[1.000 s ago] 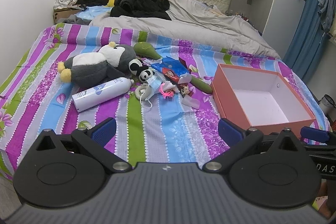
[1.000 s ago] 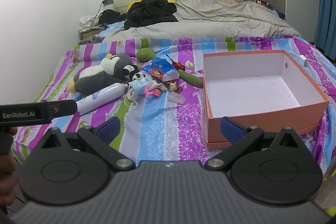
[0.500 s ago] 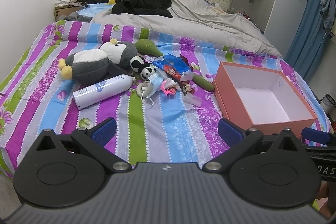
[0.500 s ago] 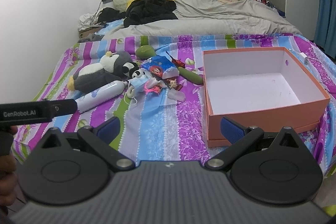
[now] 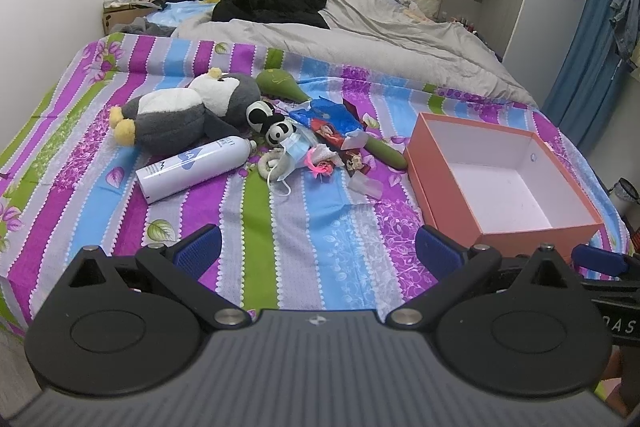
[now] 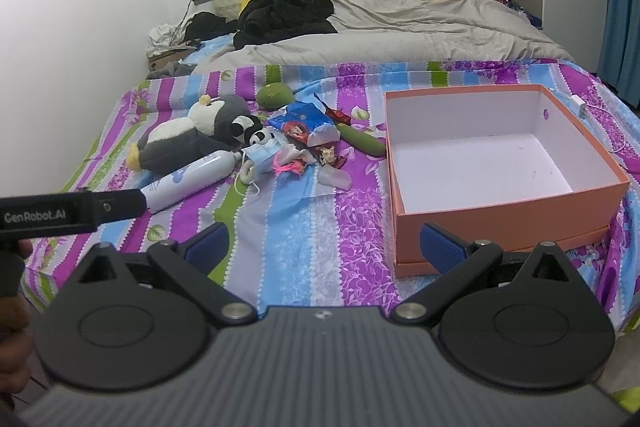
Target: Organize soft objects
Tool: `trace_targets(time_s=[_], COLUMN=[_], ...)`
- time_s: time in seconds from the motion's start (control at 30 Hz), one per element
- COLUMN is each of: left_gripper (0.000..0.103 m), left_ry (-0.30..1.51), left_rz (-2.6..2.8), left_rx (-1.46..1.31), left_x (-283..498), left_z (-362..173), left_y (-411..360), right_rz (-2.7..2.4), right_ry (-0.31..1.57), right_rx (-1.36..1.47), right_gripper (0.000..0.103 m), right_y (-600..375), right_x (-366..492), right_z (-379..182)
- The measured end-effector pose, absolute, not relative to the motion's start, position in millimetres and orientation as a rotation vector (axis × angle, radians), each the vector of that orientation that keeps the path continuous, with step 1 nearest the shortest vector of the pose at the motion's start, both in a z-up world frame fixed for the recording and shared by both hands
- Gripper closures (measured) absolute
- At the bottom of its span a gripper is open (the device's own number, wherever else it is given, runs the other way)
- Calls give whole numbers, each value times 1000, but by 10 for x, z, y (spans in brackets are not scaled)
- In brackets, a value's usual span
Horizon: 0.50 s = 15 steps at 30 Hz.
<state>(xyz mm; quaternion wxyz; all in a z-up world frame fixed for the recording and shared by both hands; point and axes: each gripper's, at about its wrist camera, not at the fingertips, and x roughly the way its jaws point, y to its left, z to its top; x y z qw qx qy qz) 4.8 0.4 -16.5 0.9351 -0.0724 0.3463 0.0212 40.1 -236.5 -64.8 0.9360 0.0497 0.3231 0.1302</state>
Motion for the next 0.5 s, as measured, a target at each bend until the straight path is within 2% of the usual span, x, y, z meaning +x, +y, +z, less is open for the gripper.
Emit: trace_targets(time_s=[0.5], left_gripper=[0], left_ry=[723], left_rz=[42], left_rx=[-174], left_x=[75], left_z=[-222], left_y=[27], right_rz=[257], right_ry=[679], right_rx=[92], right_gripper=[0], right_y=[-2351], right_x=[450], right_z=[-678])
